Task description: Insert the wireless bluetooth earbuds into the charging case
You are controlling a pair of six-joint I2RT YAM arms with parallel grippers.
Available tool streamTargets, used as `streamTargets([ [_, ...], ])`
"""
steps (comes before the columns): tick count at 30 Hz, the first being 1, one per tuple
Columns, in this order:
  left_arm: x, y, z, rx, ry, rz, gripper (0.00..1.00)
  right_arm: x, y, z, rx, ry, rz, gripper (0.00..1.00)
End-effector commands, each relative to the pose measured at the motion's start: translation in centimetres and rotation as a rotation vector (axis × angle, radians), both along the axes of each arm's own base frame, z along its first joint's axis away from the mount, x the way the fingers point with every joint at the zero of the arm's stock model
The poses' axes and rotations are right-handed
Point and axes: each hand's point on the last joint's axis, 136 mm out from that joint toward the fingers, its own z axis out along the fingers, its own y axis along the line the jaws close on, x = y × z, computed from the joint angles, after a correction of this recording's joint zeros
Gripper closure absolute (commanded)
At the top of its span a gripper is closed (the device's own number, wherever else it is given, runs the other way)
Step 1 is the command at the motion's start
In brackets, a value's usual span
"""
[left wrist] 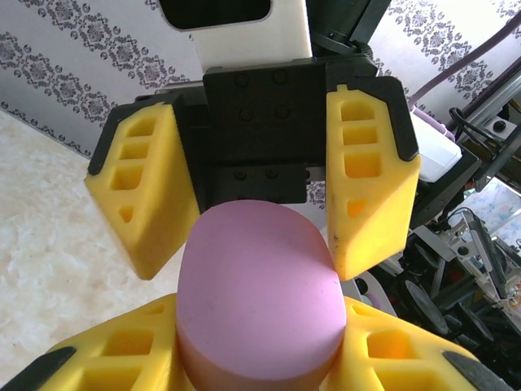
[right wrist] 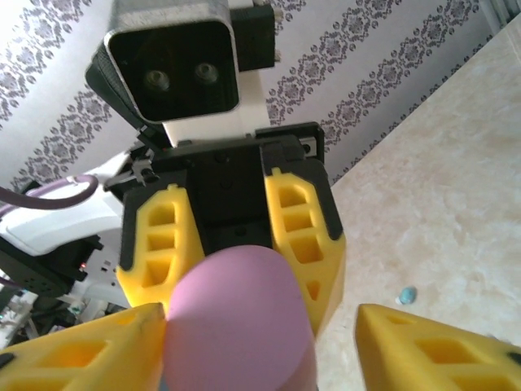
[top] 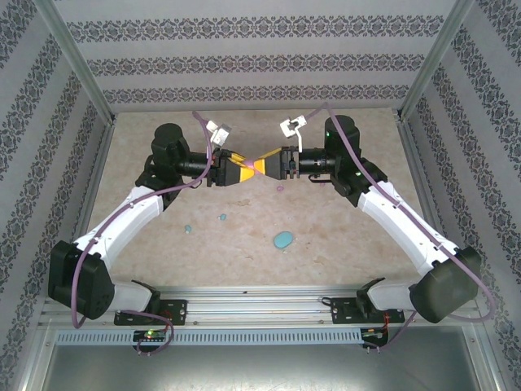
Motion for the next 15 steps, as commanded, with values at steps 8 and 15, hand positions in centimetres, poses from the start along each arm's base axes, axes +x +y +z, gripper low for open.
streamTargets([
  [8,-1.5,0.1,2.7,-0.028,-0.11,-0.055,0.86,0.0,0.6,-0.6,-0.056,-0.021,0.007,0.52],
  [15,-2.1,0.4,2.3,-0.005,-0.167,-0.038,0.87,1.5,0.6,0.0,-0.017,0.039,-0.035,0.67],
])
